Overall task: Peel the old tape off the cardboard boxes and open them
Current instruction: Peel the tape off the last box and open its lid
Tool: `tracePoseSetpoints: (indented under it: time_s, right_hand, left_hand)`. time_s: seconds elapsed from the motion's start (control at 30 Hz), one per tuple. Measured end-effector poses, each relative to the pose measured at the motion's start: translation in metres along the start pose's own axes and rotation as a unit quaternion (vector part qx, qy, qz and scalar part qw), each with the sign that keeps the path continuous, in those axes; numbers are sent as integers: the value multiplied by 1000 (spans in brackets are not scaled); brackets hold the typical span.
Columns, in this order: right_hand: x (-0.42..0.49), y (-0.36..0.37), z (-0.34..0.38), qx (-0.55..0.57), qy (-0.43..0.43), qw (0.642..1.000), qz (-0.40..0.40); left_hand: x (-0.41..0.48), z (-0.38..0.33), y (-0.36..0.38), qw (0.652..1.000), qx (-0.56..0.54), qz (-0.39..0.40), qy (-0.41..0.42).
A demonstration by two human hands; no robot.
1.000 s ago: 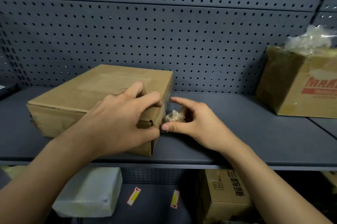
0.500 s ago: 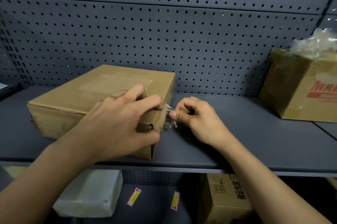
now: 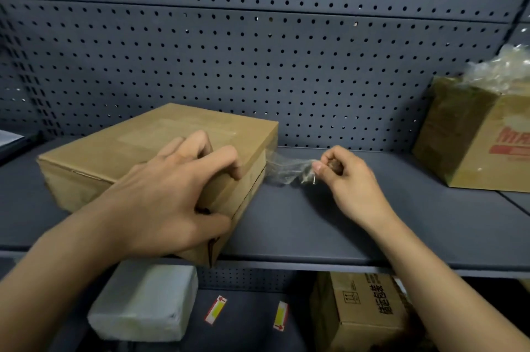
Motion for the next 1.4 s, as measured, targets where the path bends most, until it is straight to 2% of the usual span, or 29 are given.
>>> tracePoseSetpoints:
  time_s: [0.2,0.4,0.53,0.57,0.67,0.73,0.87,1.03,1.27,1.4]
  right_hand:
    - [-9,8,22,113,-12,993,29]
    - [-13,12,34,185,25,979,83]
    - [-16,11,40,275,60,948,149]
    - [-17,11,41,272,59,950,140]
    - [-19,14,45,168,30,982,79]
    - [-17,18,45,118,13,991,61]
    - [-19,18,48,104,-20,992,72]
    - [-29,9,38,34,-52,997,50]
    - [-39,-1,35,28,-73,995,58]
    - [-37,-4,30,30,-61,998,9]
  left_hand:
    - [16,-10,-2,998,27,24,-52]
    - [35,-15,6,992,24,21,-123]
    - [42,-14,12,988,39,40,-146]
    - [42,-13,12,988,38,41,-141]
    - [39,-11,11,990,29,51,-130]
    - [34,-12,9,991,21,57,-116]
    - [21,-12,5,995,8,59,-80]
    - [8,-10,-4,995,3,84,-53]
    - [-3,-7,-11,994,-13,107,-21]
    - [-7,-4,-14,992,-41,120,-10]
Point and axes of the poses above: each hand's wrist, its own x-axis towards the middle knuckle, its own y-axis out of the palm, z = x × y, the point moved 1 cm from there along x, towards the middle knuckle, and after that the axes turned 9 degrees about -x, right-handed, at the moved point
